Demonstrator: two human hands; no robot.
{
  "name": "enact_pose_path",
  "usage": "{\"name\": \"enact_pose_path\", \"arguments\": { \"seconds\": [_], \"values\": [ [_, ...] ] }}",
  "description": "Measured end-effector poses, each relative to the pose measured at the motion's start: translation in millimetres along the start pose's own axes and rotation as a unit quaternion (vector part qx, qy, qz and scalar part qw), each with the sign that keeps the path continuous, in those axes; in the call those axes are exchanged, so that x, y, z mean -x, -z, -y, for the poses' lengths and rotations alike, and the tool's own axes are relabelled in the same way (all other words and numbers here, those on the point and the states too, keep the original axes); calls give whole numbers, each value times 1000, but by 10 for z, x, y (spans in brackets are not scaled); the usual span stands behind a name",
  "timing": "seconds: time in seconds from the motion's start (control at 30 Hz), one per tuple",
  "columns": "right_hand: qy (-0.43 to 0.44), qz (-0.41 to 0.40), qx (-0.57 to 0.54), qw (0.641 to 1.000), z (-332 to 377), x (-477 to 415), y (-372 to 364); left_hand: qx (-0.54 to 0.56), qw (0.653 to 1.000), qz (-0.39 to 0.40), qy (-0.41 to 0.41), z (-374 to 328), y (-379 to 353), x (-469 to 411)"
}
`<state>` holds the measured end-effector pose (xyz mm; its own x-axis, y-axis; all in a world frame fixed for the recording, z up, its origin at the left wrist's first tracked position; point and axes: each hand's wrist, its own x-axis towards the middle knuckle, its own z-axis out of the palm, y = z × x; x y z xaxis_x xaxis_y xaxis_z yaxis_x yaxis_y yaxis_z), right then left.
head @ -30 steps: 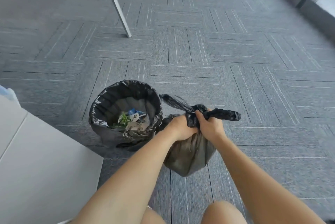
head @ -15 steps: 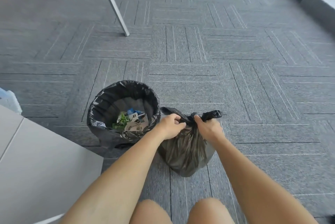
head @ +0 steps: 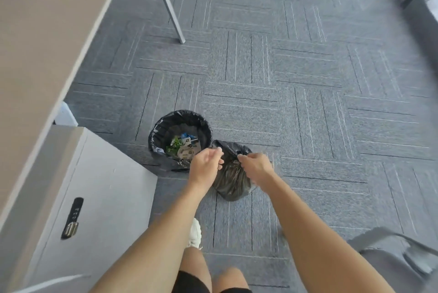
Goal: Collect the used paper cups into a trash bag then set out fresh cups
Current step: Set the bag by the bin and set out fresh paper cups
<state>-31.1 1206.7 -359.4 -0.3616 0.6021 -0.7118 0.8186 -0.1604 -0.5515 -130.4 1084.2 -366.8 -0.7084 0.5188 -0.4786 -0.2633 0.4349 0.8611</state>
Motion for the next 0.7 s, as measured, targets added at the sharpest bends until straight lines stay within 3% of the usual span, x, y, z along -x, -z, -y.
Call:
{"name": "enact_pose_path", "arguments": {
  "seconds": [0.13, 0.27, 0.43, 0.53, 0.6, 0.7],
  "values": [
    [77, 9, 2, 997, 524, 869, 73, 33, 998, -44, 32, -502, 309, 748],
    [105, 80, 20, 991, 1005, 1698, 88, 91, 987, -103, 86, -939, 727, 1450],
    [100, 163, 73, 979, 1640, 2347, -134, 158, 967, -134, 146, -1056, 1314, 2102],
    [143, 179, 126, 965, 1978, 2530, -439, 190, 952, -174, 165, -997, 1686, 2280],
    [190, 174, 194, 946, 2107, 2513, -678, 185, 949, -196, 166, -907, 1888, 2290],
    [270, 159, 349, 883, 2235, 2396, -1005, 185, 943, -217, 171, -764, 2108, 2291]
  ]
}}
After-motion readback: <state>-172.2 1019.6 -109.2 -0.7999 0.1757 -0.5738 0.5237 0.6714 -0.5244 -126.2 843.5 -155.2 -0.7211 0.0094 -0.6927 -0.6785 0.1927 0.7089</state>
